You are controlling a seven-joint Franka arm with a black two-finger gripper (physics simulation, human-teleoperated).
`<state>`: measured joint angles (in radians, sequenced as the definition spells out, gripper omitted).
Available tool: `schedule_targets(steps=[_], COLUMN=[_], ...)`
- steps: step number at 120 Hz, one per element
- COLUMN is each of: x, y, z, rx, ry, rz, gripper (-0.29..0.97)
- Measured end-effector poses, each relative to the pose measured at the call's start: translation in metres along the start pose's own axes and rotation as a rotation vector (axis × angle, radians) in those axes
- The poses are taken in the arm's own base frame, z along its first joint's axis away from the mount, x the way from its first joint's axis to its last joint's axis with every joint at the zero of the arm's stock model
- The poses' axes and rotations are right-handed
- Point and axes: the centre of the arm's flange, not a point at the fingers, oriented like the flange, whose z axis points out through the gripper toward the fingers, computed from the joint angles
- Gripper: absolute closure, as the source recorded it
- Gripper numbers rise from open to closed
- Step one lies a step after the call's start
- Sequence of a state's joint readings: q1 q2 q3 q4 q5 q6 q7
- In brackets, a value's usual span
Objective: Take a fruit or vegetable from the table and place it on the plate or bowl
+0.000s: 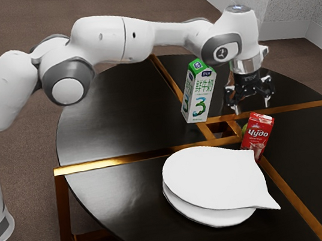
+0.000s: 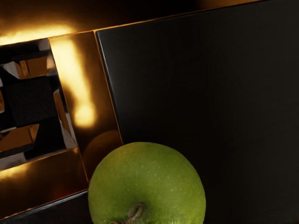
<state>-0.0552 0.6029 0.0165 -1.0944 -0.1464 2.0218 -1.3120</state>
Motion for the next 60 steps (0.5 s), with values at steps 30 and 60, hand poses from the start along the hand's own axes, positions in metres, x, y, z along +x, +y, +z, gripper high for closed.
schedule_targets(steps=[30, 60], x=[-0.0003, -0.0033], y=[-0.0041, -0.0071], z=[0.0038, 0.0055], rx=[-0.005, -0.005], ry=[-0.028, -0.052], rz=[0.008, 0.018], gripper=[0.00, 0.00])
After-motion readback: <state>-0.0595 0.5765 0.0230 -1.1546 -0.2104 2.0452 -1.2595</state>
